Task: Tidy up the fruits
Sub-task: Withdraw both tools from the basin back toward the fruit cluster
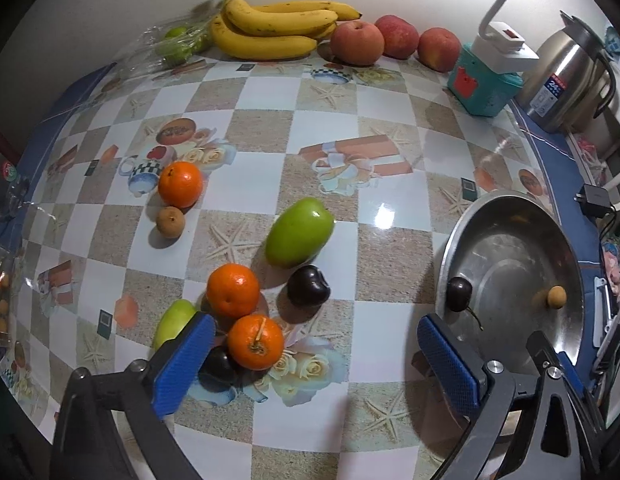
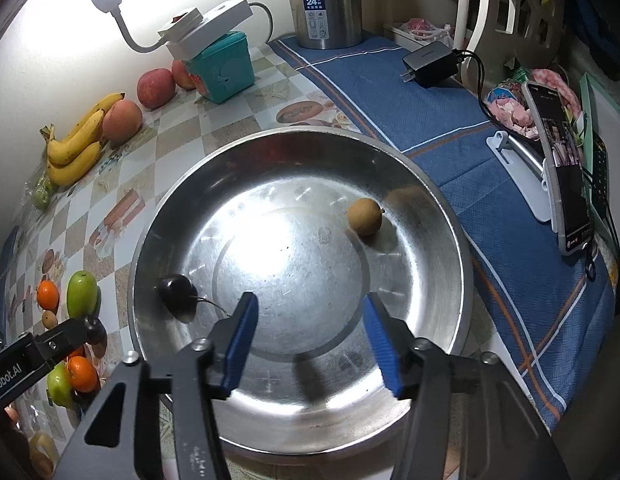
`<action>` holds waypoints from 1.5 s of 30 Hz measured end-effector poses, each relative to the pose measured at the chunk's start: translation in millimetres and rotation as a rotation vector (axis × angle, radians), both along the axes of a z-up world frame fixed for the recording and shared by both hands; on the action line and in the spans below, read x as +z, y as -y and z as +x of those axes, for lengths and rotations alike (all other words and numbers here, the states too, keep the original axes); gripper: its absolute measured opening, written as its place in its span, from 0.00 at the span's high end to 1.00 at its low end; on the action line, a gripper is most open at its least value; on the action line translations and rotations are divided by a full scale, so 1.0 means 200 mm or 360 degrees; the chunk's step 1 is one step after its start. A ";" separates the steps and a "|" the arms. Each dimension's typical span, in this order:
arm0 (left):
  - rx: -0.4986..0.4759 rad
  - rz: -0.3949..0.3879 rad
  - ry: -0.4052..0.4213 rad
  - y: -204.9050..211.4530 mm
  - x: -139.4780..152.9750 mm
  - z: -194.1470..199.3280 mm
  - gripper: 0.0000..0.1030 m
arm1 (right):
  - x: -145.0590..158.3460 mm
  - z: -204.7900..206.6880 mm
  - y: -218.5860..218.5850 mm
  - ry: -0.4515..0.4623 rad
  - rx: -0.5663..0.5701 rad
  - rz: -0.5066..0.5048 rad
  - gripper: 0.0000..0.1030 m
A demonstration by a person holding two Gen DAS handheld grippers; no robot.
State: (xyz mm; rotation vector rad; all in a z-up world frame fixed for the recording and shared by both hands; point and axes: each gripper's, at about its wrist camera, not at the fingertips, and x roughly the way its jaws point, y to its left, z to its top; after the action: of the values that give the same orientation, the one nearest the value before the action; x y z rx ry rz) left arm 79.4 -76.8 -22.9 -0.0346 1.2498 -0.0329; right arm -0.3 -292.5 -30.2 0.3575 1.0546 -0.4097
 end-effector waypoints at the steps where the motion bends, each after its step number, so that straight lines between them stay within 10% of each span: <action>1: 0.0004 0.0007 -0.0003 0.00 -0.01 0.00 0.00 | 0.00 0.00 0.00 -0.0002 -0.0001 -0.0010 0.37; 30: 0.0087 0.0141 0.0023 -0.07 -0.05 0.00 0.00 | -0.02 0.02 -0.02 0.0021 0.0044 -0.0039 0.00; 45: -0.0022 0.0155 0.0069 -0.11 -0.03 0.01 0.00 | -0.03 0.02 -0.04 0.0007 0.0068 -0.0049 0.00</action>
State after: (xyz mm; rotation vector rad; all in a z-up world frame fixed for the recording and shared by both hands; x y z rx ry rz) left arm 81.4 -55.6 -29.3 0.0589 1.2070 0.0149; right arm 2.8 -285.5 -35.6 0.3079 1.0486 -0.3863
